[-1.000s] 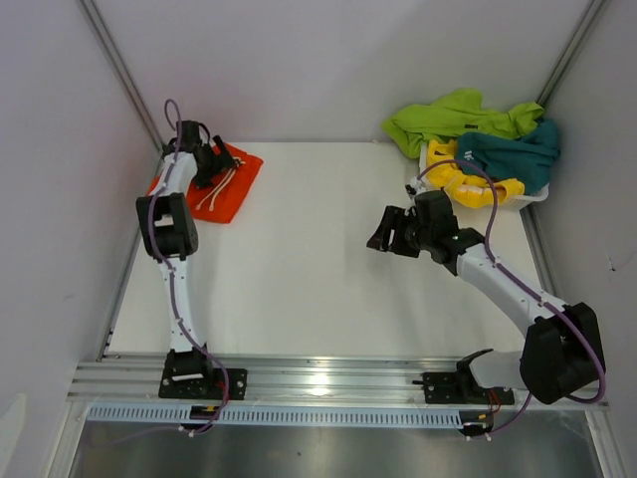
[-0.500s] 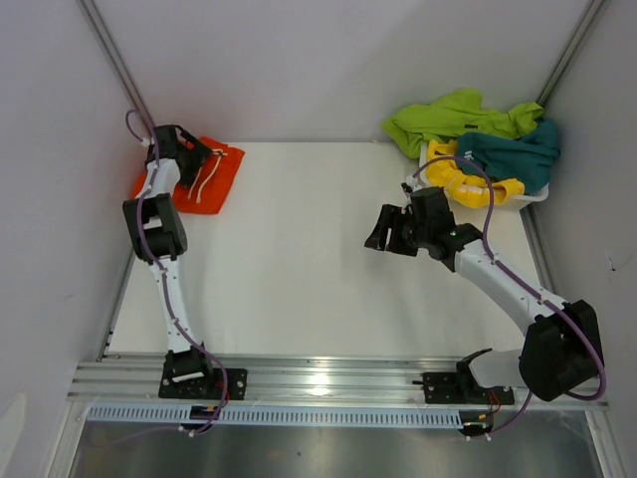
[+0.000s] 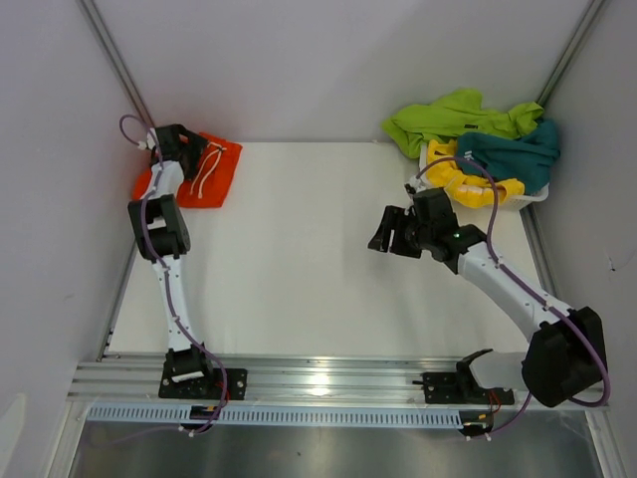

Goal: Fold and stack the shorts
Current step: Neatly place the folded shorts to the corner

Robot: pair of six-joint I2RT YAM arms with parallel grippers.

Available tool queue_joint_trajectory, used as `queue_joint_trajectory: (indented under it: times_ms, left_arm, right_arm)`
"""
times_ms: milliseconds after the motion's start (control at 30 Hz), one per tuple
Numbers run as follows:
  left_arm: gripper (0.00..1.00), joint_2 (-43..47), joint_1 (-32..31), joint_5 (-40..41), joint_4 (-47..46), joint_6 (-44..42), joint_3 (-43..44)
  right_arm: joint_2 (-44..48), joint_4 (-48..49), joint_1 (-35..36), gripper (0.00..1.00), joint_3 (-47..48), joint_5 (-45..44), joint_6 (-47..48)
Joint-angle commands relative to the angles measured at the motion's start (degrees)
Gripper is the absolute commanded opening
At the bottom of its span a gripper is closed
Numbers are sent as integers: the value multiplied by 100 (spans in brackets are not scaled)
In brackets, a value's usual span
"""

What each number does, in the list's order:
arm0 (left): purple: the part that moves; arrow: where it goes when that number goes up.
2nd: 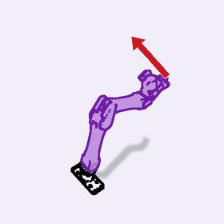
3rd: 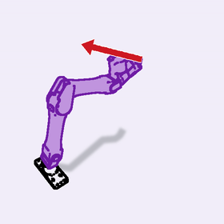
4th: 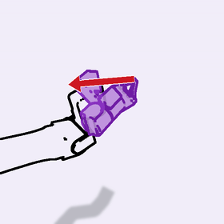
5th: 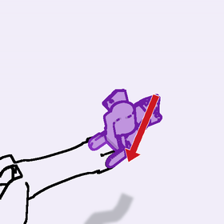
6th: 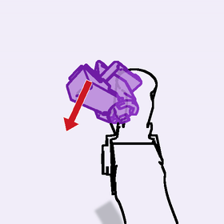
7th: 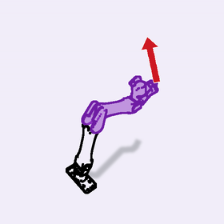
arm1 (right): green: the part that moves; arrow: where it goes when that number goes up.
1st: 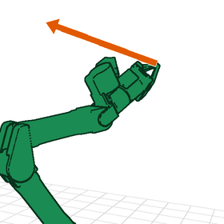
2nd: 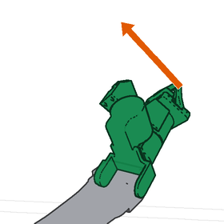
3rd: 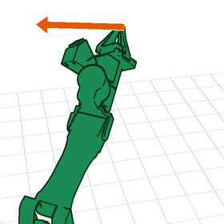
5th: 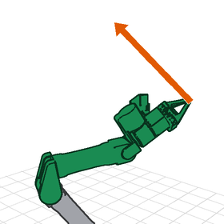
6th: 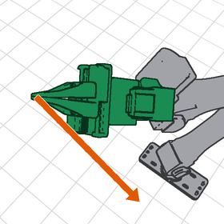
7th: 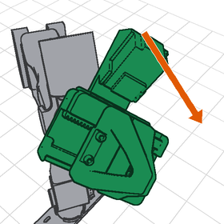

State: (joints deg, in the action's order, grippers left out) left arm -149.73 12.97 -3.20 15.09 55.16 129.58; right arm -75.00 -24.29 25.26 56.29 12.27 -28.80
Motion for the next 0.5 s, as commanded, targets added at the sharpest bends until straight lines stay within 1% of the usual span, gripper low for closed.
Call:
queue_joint_trajectory:
  times_ms: [0,67,167,233,300,367,400,433,467]
  left_arm:
    - [99,-215,-32,119,-366,215,137]
    - [99,-110,-75,83,-454,136,112]
    - [99,408,-172,284,-402,-162,-99]
    - [99,883,-190,285,-376,-356,-318]
    - [99,1356,-190,224,-236,-470,-486]
    - [99,1709,-190,127,-86,-523,-942]
    - [99,2111,-207,14,-77,-532,-1065]
    - [99,2332,-207,-22,-77,-541,-1562]
    - [99,2552,-216,-66,-94,-550,-1750]
  right_arm:
    - [345,-102,-38,67,233,-198,67]
    - [477,-84,-82,69,224,-269,111]
    - [504,-40,-222,72,391,-243,225]
    - [469,-110,-328,73,688,-155,356]
    - [355,-285,-468,76,961,-190,462]
    - [224,-365,-687,79,1364,-173,576]
    - [179,-435,-767,80,1506,-164,586]
    - [144,-453,-846,82,1734,-146,586]
    - [118,-462,-951,84,1814,-120,586]
